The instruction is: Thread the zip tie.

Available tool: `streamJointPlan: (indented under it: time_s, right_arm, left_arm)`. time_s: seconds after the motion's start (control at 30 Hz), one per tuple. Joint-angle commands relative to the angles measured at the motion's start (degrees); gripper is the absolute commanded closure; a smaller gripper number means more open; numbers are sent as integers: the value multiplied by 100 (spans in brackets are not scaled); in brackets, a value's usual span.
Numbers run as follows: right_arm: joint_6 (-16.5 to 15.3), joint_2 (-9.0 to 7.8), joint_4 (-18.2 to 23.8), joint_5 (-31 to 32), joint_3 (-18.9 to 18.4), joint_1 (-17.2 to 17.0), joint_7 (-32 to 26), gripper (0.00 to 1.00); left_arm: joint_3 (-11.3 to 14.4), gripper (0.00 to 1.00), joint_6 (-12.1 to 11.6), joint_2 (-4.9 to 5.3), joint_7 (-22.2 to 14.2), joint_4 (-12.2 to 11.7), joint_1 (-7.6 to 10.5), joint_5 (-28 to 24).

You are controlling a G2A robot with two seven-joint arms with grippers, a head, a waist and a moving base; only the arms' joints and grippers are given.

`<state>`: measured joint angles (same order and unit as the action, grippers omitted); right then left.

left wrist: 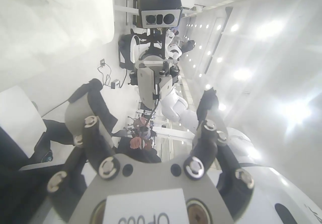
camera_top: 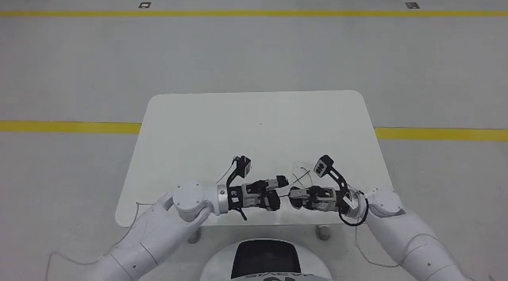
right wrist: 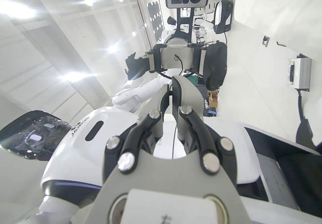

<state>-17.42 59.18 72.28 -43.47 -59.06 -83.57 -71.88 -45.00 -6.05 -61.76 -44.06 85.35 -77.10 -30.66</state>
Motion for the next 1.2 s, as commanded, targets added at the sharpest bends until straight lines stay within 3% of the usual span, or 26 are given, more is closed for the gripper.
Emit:
streamJointPlan:
  time_s: [0.0, 0.23, 0.63, 0.67, 0.93, 1.17]
  right_arm:
    - [13, 1, -6, 27, -1, 7, -4, 100]
    - [87, -5, 2, 193, -35, 18, 60, 100]
    - [118, 8, 42, 243, -60, 9, 124, 100]
    - [121, 11, 42, 242, -57, 11, 125, 100]
    - [132, 35, -16, 232, -27, 40, 107, 100]
    - [134, 54, -74, 243, -6, 57, 100, 100]
  left_arm:
    - [-7, 79, -1, 3, 0, -15, 1, -10]
    - [-17, 100, -1, 15, 4, -26, -1, -24]
    - [-2, 99, 82, 36, -38, -14, 16, 4]
    - [0, 91, 79, 36, -44, -12, 17, 0]
    - [19, 78, -38, 36, -204, -65, 20, -143]
    - [43, 81, -146, 36, -365, -99, 24, -266]
